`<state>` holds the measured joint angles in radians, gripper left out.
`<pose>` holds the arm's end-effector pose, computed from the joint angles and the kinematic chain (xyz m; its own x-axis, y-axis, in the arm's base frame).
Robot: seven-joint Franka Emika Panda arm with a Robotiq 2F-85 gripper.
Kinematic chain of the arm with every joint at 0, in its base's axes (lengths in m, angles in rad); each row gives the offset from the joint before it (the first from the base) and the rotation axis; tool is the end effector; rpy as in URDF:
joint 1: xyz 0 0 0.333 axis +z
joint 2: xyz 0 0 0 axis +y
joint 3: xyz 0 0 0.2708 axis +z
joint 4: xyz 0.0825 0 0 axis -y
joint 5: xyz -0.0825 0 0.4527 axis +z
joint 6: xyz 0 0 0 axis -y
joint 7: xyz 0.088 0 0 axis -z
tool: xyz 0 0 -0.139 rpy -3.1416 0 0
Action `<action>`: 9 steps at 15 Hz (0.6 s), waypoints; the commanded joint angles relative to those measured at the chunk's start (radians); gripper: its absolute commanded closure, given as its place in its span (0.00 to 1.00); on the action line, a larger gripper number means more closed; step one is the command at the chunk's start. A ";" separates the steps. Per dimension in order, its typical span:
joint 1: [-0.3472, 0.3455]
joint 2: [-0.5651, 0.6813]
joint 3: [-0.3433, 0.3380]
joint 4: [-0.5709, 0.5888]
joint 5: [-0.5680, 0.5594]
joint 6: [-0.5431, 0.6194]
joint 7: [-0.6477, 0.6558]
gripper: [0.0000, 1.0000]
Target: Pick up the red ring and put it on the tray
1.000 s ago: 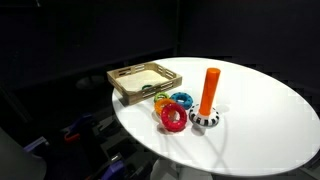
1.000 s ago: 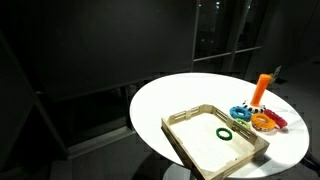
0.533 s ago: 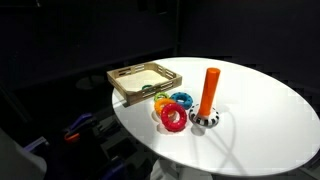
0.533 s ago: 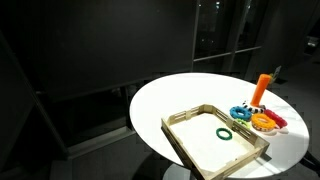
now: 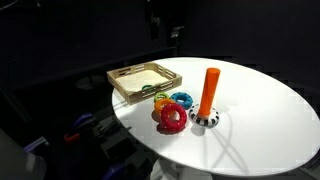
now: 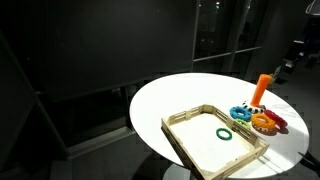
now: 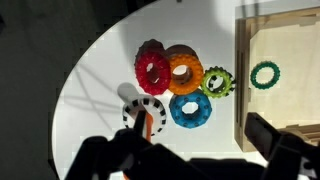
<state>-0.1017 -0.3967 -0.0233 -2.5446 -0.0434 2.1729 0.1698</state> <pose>0.4833 -0.0624 0.3000 0.9637 -0.2653 0.0289 -0.2660 -0.9637 0.0228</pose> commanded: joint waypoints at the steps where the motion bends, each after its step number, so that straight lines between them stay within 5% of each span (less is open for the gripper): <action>1: 0.001 0.004 -0.001 0.001 0.000 -0.002 0.000 0.00; 9: -0.004 0.061 -0.015 0.022 0.013 0.007 -0.005 0.00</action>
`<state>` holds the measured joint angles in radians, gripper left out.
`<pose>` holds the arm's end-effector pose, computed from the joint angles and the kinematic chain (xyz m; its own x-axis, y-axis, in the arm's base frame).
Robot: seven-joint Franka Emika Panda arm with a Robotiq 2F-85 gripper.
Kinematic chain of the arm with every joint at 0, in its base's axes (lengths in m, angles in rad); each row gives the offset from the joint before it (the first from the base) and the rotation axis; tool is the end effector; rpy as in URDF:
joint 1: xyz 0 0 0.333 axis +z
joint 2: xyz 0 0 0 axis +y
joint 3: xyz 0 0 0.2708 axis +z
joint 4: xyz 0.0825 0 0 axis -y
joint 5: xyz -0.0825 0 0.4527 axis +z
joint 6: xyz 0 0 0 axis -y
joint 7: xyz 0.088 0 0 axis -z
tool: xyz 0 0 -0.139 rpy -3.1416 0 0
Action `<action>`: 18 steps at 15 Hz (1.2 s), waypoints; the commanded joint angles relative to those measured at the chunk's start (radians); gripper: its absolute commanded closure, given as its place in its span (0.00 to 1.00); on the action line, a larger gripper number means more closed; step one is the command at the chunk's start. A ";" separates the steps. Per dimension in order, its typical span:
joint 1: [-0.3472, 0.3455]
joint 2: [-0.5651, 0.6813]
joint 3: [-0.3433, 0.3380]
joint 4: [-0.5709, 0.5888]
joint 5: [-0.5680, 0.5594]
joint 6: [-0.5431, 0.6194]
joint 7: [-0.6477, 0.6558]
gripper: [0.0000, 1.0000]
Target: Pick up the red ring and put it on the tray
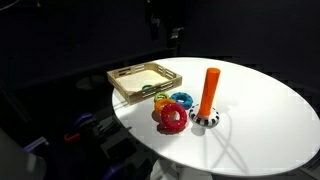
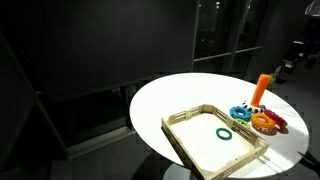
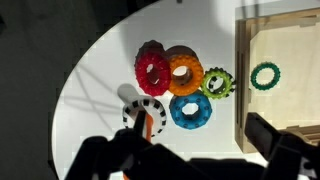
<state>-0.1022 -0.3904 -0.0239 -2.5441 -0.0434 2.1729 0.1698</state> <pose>0.4832 -0.0629 0.2972 0.9636 -0.2663 0.0232 -0.2669 -0.9634 0.0236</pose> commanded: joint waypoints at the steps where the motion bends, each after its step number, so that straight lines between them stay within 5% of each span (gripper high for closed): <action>1: -0.006 0.078 -0.019 0.025 0.017 0.014 -0.001 0.00; 18: 0.009 0.536 -0.059 0.037 0.019 0.457 0.071 0.00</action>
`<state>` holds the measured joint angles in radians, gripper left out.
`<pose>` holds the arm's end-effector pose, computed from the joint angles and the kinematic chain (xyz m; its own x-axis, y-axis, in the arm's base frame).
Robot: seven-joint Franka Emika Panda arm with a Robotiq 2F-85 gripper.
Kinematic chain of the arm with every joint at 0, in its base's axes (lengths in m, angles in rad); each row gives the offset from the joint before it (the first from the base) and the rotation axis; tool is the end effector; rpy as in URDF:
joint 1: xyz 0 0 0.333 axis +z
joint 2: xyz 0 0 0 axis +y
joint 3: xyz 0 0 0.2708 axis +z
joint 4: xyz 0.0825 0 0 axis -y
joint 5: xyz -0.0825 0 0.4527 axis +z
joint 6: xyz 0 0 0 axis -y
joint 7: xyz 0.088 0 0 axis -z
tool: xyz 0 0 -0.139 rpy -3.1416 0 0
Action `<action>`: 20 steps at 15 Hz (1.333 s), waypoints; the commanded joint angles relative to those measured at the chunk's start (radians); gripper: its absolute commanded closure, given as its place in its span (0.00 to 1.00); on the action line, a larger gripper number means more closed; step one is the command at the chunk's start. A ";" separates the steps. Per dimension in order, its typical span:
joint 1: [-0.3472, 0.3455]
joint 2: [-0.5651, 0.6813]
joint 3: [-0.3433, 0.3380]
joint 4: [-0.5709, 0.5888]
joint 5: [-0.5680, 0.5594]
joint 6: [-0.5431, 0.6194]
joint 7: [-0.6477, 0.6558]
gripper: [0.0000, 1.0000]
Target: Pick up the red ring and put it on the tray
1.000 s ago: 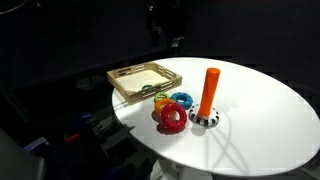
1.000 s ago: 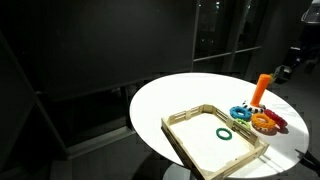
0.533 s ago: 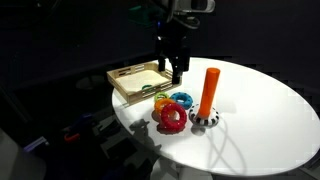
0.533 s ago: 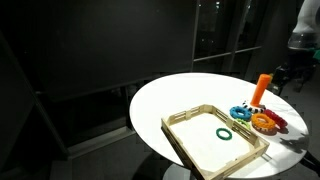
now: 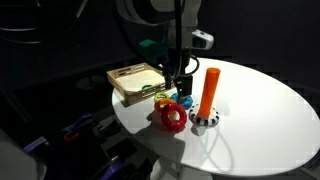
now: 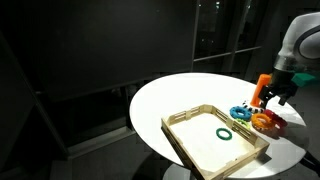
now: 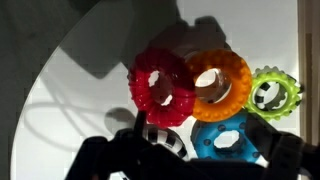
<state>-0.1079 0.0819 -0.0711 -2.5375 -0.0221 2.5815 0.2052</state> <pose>0.4764 -0.0874 0.1028 0.9334 -0.3572 -0.0337 -0.3566 -0.9340 0.0242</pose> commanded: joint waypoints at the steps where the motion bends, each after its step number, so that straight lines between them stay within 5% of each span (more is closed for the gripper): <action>1: 0.018 0.082 -0.013 0.035 0.002 0.063 0.039 0.00; 5: 0.028 0.128 -0.021 0.054 0.009 0.087 0.051 0.00; 7: 0.029 0.139 -0.024 0.062 0.014 0.084 0.049 0.26; 15: 0.027 0.124 -0.026 0.070 0.039 0.063 0.044 0.91; 20: 0.030 0.065 -0.012 0.057 0.094 0.037 0.032 0.92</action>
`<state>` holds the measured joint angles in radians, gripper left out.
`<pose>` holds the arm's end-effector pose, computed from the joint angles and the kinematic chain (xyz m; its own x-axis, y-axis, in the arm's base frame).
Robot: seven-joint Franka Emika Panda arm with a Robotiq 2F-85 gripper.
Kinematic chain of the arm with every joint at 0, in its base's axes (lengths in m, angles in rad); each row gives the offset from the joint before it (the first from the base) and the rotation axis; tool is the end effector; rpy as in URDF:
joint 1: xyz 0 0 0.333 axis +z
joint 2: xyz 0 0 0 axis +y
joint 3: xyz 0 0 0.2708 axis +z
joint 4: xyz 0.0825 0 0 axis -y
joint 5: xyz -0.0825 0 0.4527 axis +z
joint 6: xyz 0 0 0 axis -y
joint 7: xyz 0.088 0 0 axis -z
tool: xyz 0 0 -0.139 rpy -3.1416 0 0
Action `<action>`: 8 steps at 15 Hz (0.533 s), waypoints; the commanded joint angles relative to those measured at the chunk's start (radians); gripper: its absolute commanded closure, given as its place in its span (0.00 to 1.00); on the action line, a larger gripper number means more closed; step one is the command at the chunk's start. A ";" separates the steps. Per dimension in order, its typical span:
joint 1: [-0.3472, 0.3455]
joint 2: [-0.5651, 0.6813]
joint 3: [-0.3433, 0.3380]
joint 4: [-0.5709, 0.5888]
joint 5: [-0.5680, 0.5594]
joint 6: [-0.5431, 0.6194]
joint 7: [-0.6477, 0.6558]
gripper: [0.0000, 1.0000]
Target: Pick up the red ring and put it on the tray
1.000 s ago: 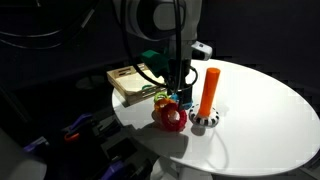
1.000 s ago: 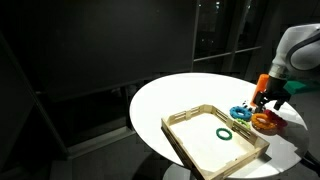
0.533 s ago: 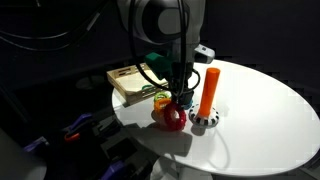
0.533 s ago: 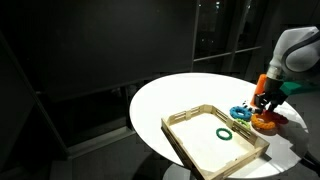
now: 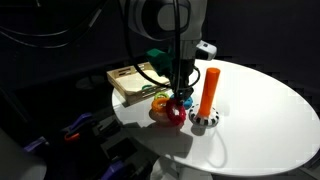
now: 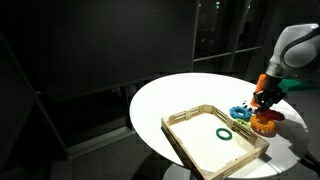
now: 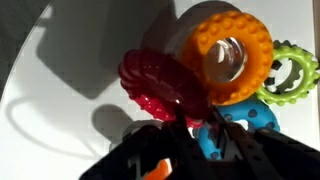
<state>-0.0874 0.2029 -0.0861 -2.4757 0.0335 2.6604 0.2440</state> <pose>0.4889 -0.0898 0.0733 0.9022 -0.4311 -0.0161 -0.4311 -0.9023 0.0064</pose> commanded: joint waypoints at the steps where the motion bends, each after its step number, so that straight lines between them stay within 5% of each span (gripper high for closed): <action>1: 0.012 -0.073 0.006 -0.008 0.049 -0.044 -0.009 0.93; 8: 0.043 -0.179 0.046 -0.010 0.140 -0.053 -0.054 0.92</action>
<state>-0.0519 0.0863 -0.0596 -2.4769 0.1134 2.6387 0.2323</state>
